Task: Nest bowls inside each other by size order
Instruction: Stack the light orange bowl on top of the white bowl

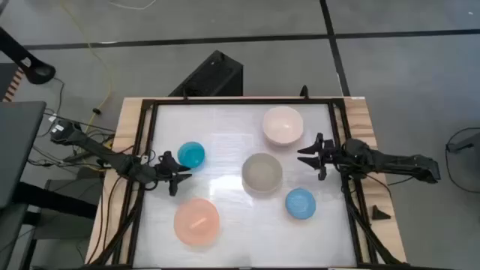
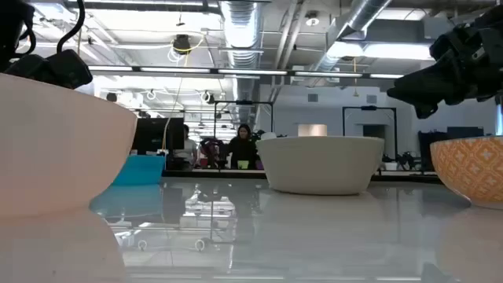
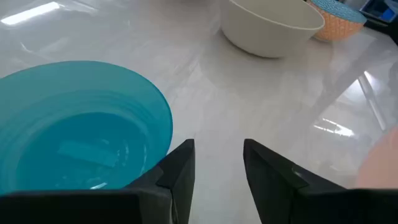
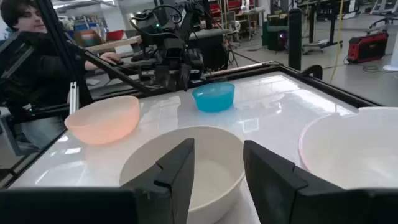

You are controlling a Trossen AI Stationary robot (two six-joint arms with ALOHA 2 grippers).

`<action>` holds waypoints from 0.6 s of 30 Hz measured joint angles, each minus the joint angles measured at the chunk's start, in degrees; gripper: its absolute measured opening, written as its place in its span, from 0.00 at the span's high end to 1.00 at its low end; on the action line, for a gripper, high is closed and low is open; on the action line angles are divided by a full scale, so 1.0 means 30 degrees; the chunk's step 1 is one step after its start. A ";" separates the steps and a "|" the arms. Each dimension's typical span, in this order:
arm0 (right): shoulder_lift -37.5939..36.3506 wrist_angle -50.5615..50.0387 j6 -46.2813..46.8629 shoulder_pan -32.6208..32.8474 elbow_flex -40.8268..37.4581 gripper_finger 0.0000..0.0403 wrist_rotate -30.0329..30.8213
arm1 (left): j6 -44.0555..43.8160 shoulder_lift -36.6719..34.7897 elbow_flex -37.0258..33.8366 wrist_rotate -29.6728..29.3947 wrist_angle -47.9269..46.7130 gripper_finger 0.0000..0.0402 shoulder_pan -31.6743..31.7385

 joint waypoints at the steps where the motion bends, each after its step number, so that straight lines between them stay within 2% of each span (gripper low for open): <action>1: 0.0000 0.0057 -0.0005 0.0005 0.0000 0.58 0.0001 | 0.0000 0.0007 0.0000 -0.0006 -0.0005 0.69 0.0006; 6: 0.0000 0.0699 -0.1620 -0.0202 0.0000 0.58 -0.0001 | 0.0000 0.0000 -0.0005 -0.0005 0.0001 0.69 0.0000; 13: -0.0007 0.4071 -0.1807 -0.0344 0.0000 0.58 -0.0001 | 0.0000 0.0007 0.0001 -0.0001 0.0001 0.69 0.0002; 18: 0.0007 0.7101 0.0414 -0.0350 0.0000 0.58 -0.0001 | 0.0000 0.0007 0.0001 -0.0006 0.0001 0.69 0.0000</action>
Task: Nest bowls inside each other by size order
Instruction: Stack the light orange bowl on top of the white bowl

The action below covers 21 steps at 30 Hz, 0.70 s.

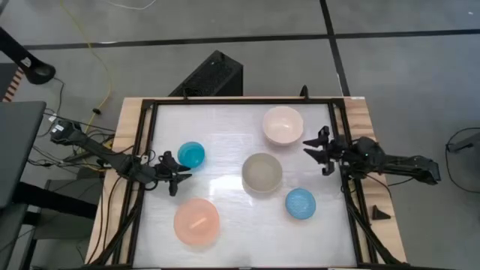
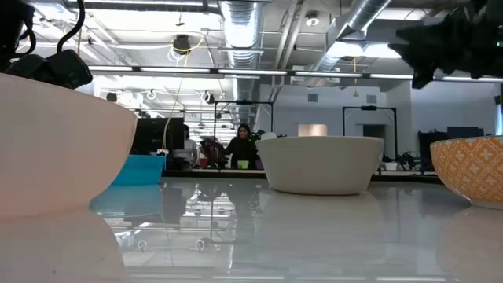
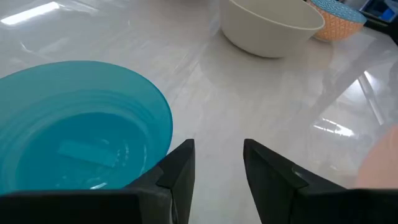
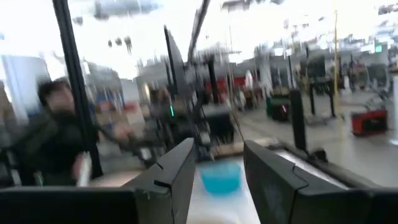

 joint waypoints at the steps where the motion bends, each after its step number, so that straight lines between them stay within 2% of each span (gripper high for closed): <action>1: 0.0000 0.0705 0.0217 0.0000 -0.0007 0.58 0.0000 | 0.0000 -0.0007 0.0000 0.0007 0.0000 0.69 0.0007; 4: -0.0015 0.2252 0.0180 0.0000 0.0149 0.58 0.0007 | 0.0000 0.0000 -0.0005 0.0001 0.0000 0.69 0.0006; 6: 0.0284 0.2110 0.0738 0.0134 0.0744 0.58 0.0004 | 0.0000 -0.0007 -0.0004 0.0004 -0.0004 0.69 0.0000; 10: 0.2613 0.2244 0.0902 0.1001 0.2302 0.58 0.0177 | 0.0000 0.0000 0.0000 0.0000 -0.0001 0.69 0.0000; 14: 0.7013 0.2217 0.0350 0.1978 0.4577 0.58 0.0226 | 0.0000 0.0000 -0.0007 0.0005 -0.0007 0.69 0.0001; 21: 1.6573 0.2314 -0.2583 0.4499 1.0502 0.58 0.0063 | 0.0000 -0.0001 -0.0005 0.0001 -0.0007 0.69 0.0001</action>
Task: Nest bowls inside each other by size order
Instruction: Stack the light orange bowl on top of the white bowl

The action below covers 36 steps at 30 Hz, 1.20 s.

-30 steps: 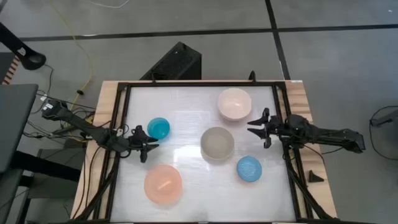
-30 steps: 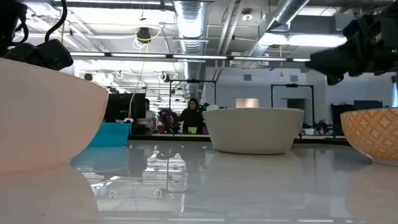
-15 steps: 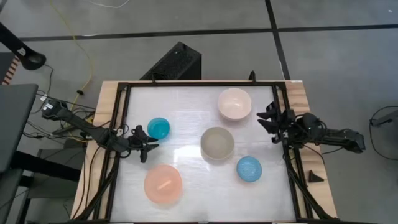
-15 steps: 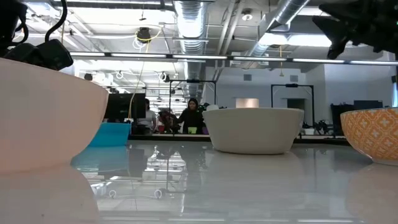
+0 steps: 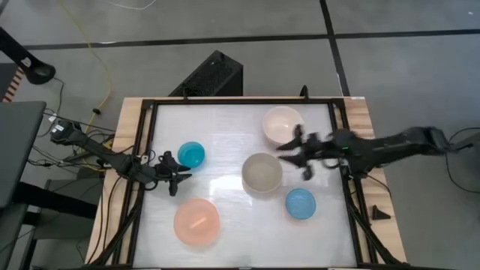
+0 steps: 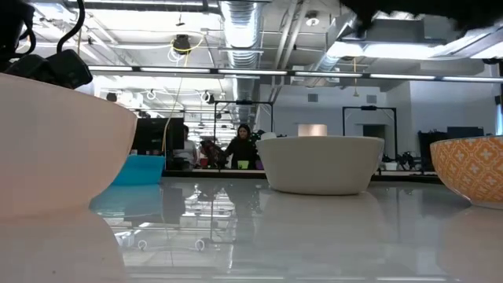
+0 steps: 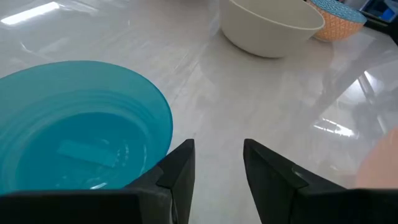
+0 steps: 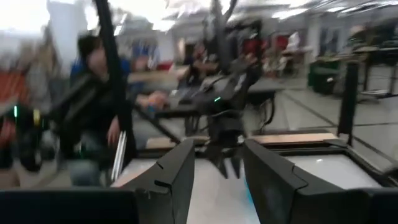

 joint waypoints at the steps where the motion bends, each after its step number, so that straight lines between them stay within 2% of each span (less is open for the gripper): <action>1: 0.1359 -0.0103 -0.0610 0.0388 0.0965 0.58 -0.0049 | 0.0000 0.0001 0.0006 -0.0001 0.0007 0.69 0.0006; 10: 1.1054 -0.5739 -0.4833 0.3108 0.9685 0.58 -0.0092 | 0.0000 -0.0001 0.0006 0.0001 -0.0036 0.69 0.0005; 15: 1.4965 -0.6982 -0.5918 0.4155 1.3391 0.58 -0.0152 | 0.0000 -0.0006 0.0006 -0.0001 -0.0044 0.69 0.0006; 17: 1.6379 -0.7297 -0.6567 0.4505 1.4605 0.58 -0.0749 | 0.0000 0.0000 0.0006 0.0004 -0.0051 0.69 0.0001; 23: 1.9706 -0.8524 -0.9204 0.5121 1.7522 0.58 -0.3927 | 0.0000 0.0000 0.0006 0.0004 -0.0051 0.69 -0.0001; 29: 2.2519 -1.1090 -1.1648 0.5330 2.0396 0.58 -0.4035 | 0.0000 -0.0001 0.0006 0.0006 -0.0039 0.69 -0.0001; 36: 2.5228 -1.4650 -1.2380 0.5359 2.4312 0.58 -0.3560 | 0.0000 0.0001 0.0006 -0.0004 -0.0029 0.69 -0.0001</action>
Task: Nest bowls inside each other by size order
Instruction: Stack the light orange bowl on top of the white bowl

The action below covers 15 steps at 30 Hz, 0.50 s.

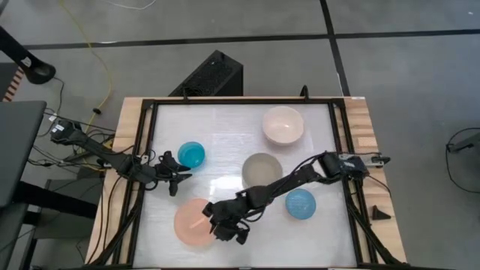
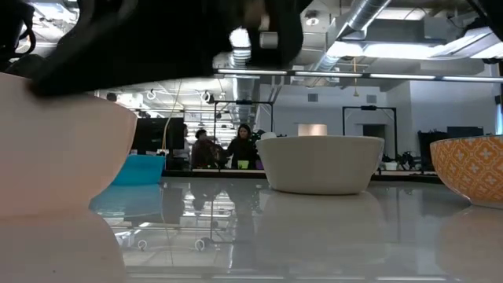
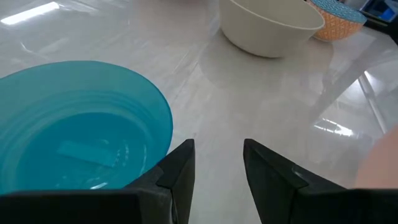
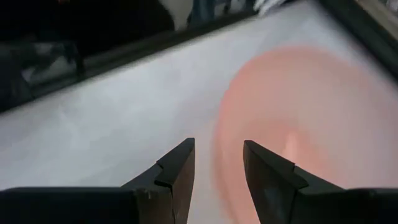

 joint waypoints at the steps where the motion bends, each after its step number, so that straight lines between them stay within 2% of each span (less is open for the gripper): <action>1: 0.0329 -0.0578 -0.0043 0.0000 0.0441 0.58 -0.0003 | 0.0000 0.0000 0.0000 0.0010 -0.0007 0.69 0.0003; 5: 0.1061 -0.2323 -0.0044 0.0007 0.1961 0.59 0.0008 | 0.0000 0.0000 0.0000 0.0010 -0.0007 0.69 0.0007; 8: 0.1102 -0.2777 -0.0044 0.0015 0.2141 0.62 0.0102 | 0.0000 0.0000 0.0000 0.0010 -0.0009 0.69 0.0000; 11: 0.1047 -0.2892 -0.0272 0.0022 0.2139 0.71 0.0108 | 0.0000 -0.0002 0.0000 0.0010 0.0000 0.69 0.0002; 15: 0.0671 -0.3513 -0.0263 0.0036 0.2229 0.89 0.0054 | 0.0000 0.0000 0.0000 0.0010 0.0009 0.69 0.0006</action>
